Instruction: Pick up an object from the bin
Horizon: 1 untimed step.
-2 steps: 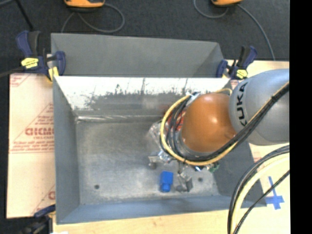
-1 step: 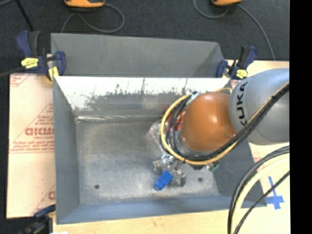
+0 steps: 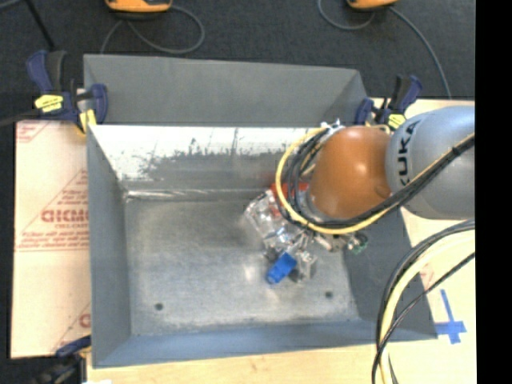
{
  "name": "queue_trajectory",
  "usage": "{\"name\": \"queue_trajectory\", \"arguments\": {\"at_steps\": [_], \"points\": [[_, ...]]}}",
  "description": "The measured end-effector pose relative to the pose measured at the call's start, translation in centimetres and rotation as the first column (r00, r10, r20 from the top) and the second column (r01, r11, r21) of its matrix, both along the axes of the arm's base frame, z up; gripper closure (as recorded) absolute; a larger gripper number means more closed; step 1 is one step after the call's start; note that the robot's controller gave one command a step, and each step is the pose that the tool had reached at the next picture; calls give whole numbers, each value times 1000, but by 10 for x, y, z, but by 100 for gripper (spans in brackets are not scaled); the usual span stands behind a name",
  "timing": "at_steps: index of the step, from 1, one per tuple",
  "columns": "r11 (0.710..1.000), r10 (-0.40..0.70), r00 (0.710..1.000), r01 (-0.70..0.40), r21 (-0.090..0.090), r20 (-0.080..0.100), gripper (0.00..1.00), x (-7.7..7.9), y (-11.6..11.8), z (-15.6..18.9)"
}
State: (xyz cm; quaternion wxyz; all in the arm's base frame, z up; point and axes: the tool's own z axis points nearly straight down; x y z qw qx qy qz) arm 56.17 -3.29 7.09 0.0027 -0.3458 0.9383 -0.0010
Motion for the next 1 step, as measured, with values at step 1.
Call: {"name": "queue_trajectory", "arguments": {"at_steps": [1], "points": [[1000, -6, 1000, 6, -2, 6, 100, 1, -29, 143]]}}
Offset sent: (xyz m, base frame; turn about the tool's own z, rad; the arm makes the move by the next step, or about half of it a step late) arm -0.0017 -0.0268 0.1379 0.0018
